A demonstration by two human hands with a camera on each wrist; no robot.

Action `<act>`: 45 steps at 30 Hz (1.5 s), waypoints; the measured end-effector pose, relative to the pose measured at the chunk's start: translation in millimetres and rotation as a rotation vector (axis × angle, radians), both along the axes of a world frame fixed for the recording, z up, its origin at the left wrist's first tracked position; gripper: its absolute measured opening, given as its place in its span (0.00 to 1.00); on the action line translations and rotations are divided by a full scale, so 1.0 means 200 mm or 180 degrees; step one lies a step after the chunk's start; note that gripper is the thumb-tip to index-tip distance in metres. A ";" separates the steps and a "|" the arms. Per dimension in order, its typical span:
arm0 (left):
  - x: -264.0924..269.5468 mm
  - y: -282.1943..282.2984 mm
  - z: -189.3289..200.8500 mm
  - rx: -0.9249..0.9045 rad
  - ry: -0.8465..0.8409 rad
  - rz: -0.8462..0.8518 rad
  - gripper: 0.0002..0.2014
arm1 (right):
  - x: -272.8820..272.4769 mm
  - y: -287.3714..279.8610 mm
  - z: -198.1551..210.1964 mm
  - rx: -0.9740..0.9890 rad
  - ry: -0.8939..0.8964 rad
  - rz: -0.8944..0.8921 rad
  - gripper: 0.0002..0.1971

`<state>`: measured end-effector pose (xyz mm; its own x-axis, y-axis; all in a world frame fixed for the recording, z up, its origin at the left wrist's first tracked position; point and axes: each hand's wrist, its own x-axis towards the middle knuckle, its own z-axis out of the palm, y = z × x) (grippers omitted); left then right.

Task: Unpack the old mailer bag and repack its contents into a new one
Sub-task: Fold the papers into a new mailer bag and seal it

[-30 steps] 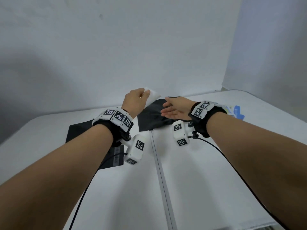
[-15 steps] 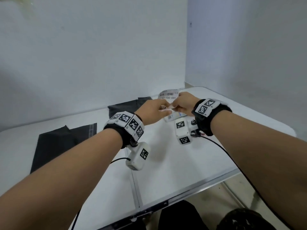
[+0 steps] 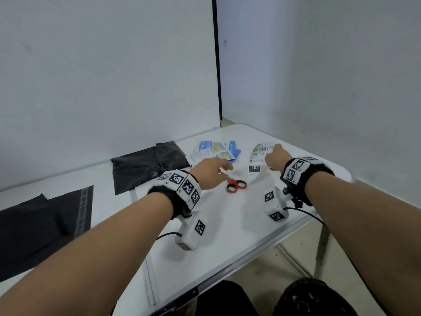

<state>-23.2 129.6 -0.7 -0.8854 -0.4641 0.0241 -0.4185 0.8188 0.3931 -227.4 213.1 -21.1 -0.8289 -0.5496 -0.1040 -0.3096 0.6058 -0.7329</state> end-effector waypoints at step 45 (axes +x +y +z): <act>1.56 -0.60 -0.18 0.0184 -0.1294 0.3104 0.38 | 1.14 -0.70 0.04 -0.0899 -0.0263 0.1748 0.15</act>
